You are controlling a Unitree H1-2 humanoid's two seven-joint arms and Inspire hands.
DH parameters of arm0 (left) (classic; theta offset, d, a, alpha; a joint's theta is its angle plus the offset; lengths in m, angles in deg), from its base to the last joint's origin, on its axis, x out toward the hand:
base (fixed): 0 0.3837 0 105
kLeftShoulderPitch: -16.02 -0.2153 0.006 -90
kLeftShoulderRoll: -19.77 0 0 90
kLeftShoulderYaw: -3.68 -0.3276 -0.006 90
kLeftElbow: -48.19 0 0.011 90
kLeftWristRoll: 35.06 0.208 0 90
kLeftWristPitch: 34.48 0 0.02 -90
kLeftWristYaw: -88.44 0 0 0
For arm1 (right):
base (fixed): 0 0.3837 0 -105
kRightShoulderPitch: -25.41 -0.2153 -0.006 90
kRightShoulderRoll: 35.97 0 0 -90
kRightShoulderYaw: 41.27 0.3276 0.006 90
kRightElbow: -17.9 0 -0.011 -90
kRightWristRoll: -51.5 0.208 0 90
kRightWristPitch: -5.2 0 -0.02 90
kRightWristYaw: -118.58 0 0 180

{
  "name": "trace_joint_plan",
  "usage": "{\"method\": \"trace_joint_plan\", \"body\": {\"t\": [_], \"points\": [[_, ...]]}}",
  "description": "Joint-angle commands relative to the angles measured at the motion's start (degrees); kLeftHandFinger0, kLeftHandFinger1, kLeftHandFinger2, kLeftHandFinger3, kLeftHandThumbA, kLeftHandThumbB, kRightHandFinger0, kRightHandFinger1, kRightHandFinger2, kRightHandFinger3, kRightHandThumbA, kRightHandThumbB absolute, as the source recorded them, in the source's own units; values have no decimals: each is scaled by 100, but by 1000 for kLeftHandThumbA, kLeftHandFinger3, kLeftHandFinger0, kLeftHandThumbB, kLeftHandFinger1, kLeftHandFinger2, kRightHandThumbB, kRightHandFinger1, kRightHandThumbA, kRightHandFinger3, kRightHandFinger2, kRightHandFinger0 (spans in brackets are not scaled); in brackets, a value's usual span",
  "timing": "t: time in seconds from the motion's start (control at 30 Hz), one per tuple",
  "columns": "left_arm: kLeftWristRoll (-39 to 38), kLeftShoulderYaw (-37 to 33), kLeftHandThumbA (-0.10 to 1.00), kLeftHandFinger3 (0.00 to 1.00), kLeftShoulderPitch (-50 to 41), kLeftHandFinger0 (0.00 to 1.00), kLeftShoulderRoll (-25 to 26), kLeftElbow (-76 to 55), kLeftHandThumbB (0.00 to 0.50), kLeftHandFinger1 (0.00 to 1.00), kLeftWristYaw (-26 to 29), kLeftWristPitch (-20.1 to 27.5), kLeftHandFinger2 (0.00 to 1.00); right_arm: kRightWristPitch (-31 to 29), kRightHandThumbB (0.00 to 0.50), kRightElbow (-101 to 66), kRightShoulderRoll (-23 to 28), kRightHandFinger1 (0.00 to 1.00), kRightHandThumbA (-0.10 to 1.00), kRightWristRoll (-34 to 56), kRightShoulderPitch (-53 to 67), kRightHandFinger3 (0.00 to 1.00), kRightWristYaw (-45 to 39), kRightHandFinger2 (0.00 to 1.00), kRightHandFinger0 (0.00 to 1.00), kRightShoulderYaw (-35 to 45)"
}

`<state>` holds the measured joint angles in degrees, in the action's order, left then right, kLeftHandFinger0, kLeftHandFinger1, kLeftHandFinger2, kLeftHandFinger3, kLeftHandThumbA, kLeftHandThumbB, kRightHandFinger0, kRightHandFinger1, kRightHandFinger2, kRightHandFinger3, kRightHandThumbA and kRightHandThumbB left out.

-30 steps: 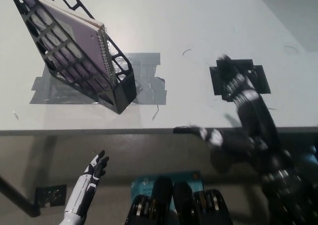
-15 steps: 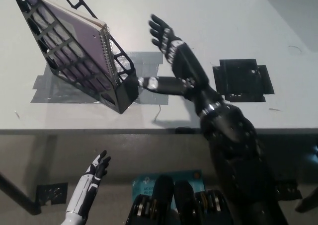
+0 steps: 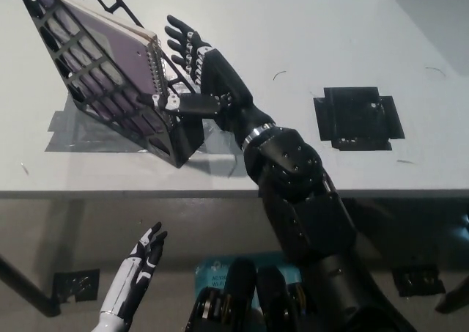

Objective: A shelf with a book inside it is placed on the center of the desk infront of the robot. The robot uses its right hand to grab the book, take it out and hand it to a person.

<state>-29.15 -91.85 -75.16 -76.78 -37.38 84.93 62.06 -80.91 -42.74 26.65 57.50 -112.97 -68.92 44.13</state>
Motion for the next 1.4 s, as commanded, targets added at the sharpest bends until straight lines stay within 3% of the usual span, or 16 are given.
{"method": "trace_joint_plan", "body": {"t": [0.0, 0.17, 0.23, 0.37, 0.6, 0.73, 0.9, 0.97, 1.0, 1.03, 1.13, 1.37], "points": [[47, -10, 967, 1000, 63, 1000, 33, -189, 311, 1000, -58, 74, 1000, -108, 285, 66, -177, 1000, 967, 148, -499, 1000, -29, 1000, 1000, 87], [-5, -2, 953, 1000, 82, 1000, 42, -219, 303, 1000, -99, 36, 1000, -83, 292, 96, -242, 1000, 974, 114, -563, 1000, -19, 1000, 1000, 51], [17, -12, 957, 1000, 103, 1000, 42, -202, 306, 1000, -107, 70, 1000, -108, 266, 120, -234, 1000, 985, 85, -575, 1000, -35, 1000, 1000, 30], [35, -12, 948, 1000, 133, 1000, 69, -231, 290, 1000, -126, 33, 1000, -107, 306, 350, -232, 1000, 994, 43, -695, 1000, 11, 1000, 1000, 43], [62, -28, 944, 1000, 160, 1000, 97, -259, 274, 1000, -153, 3, 1000, -148, 312, 627, -240, 1000, 963, 33, -876, 1000, 34, 1000, 1000, 60], [162, -48, 953, 1000, 202, 1000, 103, -268, 262, 1000, -122, 19, 1000, -151, 279, 620, -305, 1000, 926, 133, -936, 1000, 19, 1000, 1000, 117], [105, -12, 966, 1000, 245, 1000, 79, -243, 327, 1000, -130, -16, 1000, -259, 290, 352, -284, 1000, 1000, -42, -868, 1000, 36, 1000, 1000, -16], [170, -23, 977, 1000, 251, 1000, 106, -257, 317, 1000, -120, 6, 1000, -230, 287, 151, -272, 1000, 998, -56, -796, 1000, 44, 1000, 1000, -31], [187, -28, 985, 1000, 250, 1000, 116, -262, 311, 1000, -121, 15, 1000, -232, 310, 96, -270, 1000, 1000, -47, -776, 1000, 43, 1000, 1000, -26], [238, -43, 991, 1000, 245, 1000, 137, -256, 307, 1000, -117, 55, 1000, -266, 284, -41, -256, 1000, 992, -63, -718, 1000, 70, 1000, 1000, -25], [229, -55, 983, 1000, 278, 1000, 178, -196, 297, 1000, -163, 150, 1000, -180, 340, -453, -179, 1000, 1000, -107, -616, 1000, 165, 1000, 1000, 9], [236, -55, 970, 1000, 311, 1000, 189, -197, 289, 1000, -184, 78, 1000, -41, 337, -1070, -81, 1000, 1000, -22, -536, 1000, 182, 1000, 1000, 91]]}}
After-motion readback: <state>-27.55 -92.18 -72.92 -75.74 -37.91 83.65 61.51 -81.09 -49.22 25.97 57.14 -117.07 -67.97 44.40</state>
